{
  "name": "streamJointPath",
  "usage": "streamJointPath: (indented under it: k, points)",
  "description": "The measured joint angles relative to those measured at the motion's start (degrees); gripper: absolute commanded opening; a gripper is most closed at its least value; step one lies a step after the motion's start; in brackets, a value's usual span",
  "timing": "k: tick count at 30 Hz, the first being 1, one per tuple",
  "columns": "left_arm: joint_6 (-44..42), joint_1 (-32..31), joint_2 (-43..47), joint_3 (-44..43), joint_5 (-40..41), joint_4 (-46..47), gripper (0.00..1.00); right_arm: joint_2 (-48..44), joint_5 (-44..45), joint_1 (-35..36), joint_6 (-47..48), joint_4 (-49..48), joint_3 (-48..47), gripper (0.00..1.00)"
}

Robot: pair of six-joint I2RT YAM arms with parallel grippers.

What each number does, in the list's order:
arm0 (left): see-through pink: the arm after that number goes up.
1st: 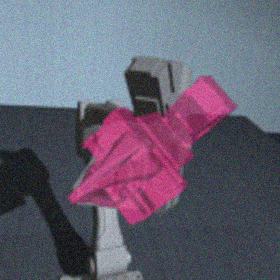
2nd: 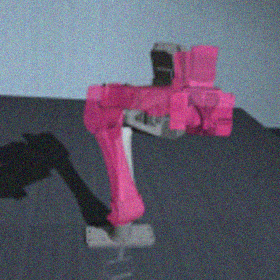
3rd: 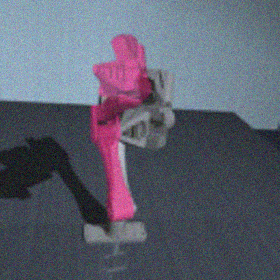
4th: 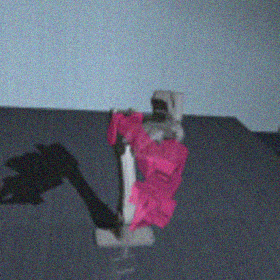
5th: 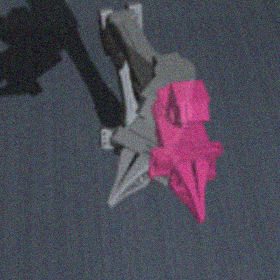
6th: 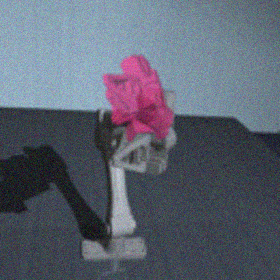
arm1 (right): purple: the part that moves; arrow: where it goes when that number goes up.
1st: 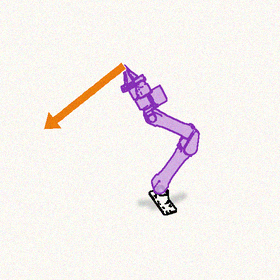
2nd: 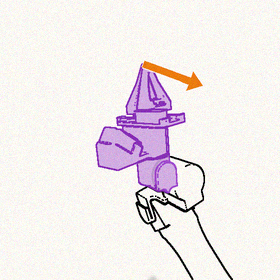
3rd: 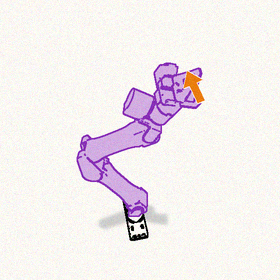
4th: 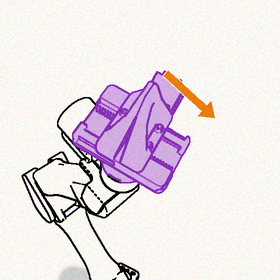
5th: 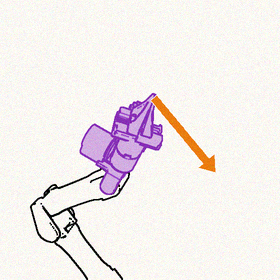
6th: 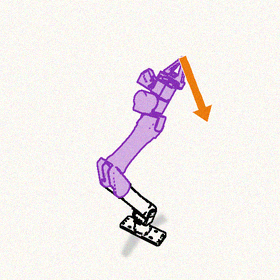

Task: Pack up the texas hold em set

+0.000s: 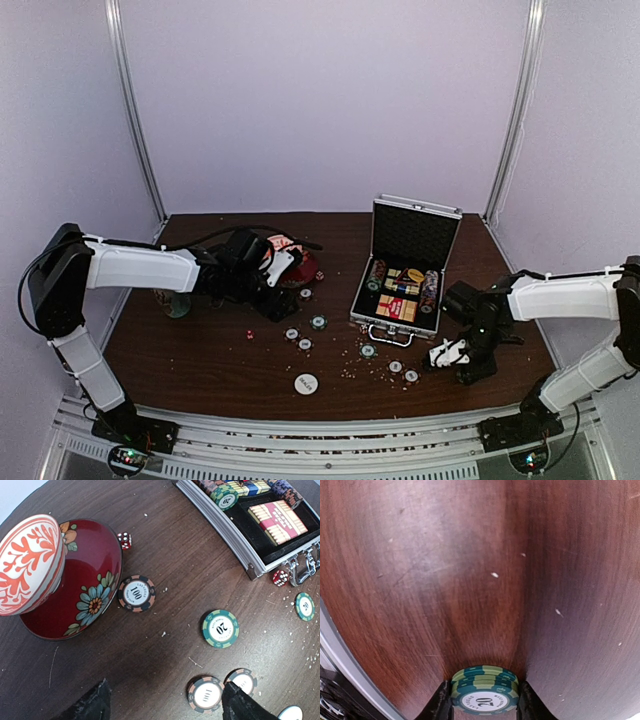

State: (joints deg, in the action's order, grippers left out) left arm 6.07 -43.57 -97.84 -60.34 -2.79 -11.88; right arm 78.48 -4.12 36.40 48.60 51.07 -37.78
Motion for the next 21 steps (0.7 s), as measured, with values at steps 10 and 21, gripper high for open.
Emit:
streamJointPath:
  k: [10, 21]
  points:
    - [0.0, 0.0, 0.0, 0.0, 0.0, 0.1, 0.78, 0.7, -0.5, 0.0, -1.1, 0.8, -0.9, 0.26]
    - [0.0, 0.0, 0.0, 0.0, 0.3, 0.3, 0.78, 4.9, -8.3, 0.0, -5.6, 4.4, -25.1, 0.25]
